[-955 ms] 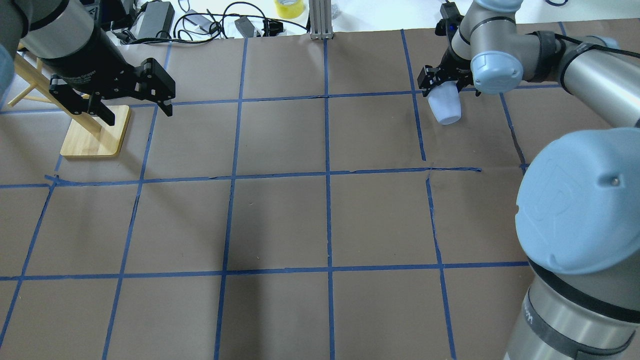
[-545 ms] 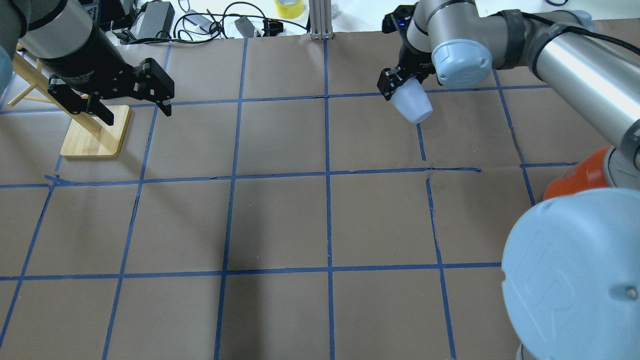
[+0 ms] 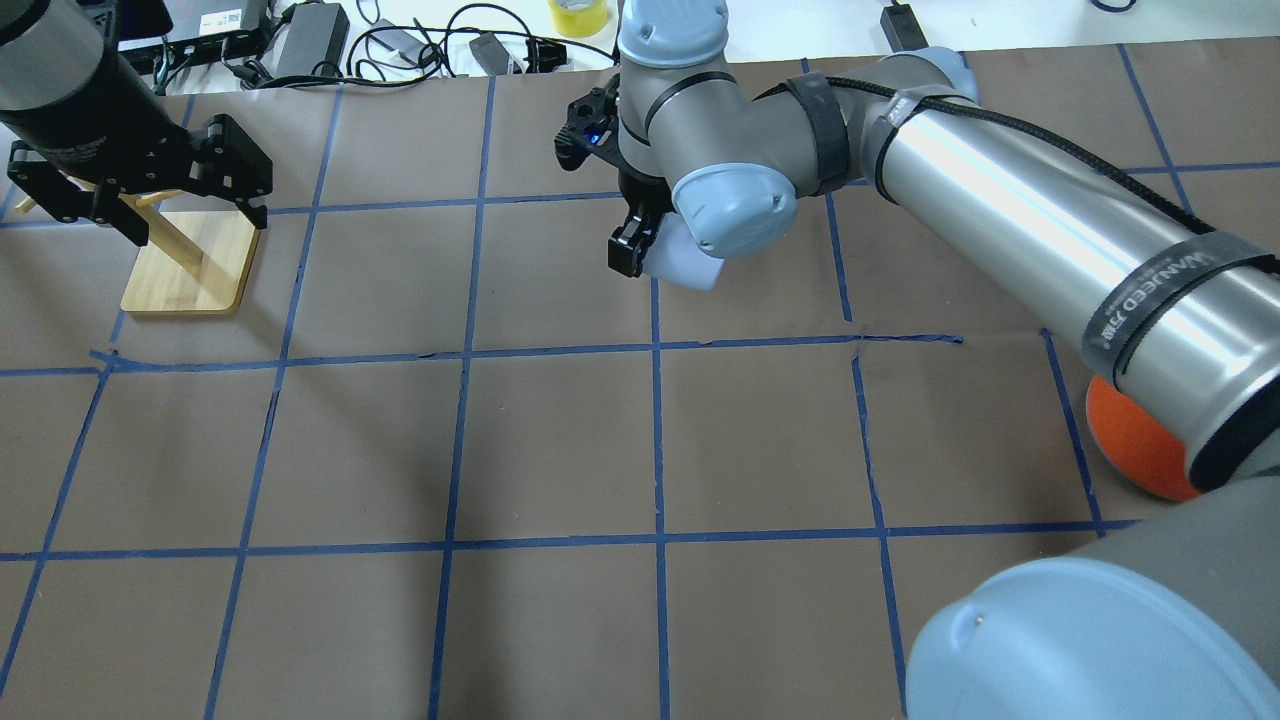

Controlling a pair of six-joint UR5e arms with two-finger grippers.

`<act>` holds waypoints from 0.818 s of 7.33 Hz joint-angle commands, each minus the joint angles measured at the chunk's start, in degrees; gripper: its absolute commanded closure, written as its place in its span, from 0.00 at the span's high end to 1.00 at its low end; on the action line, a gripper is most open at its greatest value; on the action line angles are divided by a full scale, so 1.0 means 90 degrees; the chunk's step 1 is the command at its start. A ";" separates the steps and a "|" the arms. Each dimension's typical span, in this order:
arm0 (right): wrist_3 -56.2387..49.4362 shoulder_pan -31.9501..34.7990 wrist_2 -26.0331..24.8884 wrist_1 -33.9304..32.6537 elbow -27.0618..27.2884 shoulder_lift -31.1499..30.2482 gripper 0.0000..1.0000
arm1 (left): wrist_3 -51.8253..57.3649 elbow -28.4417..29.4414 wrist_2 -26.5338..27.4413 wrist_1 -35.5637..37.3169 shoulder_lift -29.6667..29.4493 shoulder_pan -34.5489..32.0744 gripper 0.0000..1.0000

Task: Flip cup
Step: 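Carry the cup with the right gripper toward the table center, tilting it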

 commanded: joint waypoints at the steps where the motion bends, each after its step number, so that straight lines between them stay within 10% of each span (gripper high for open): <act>1: -0.0805 0.0339 0.0266 -0.0917 0.0413 0.0294 0.24 | 0.0030 -0.0011 0.0021 0.0001 0.0014 0.0046 1.00; 6: -0.1158 0.0712 0.0150 -0.1492 0.0874 0.0452 0.28 | 0.0030 -0.0011 0.0012 0.0001 0.0014 0.0036 1.00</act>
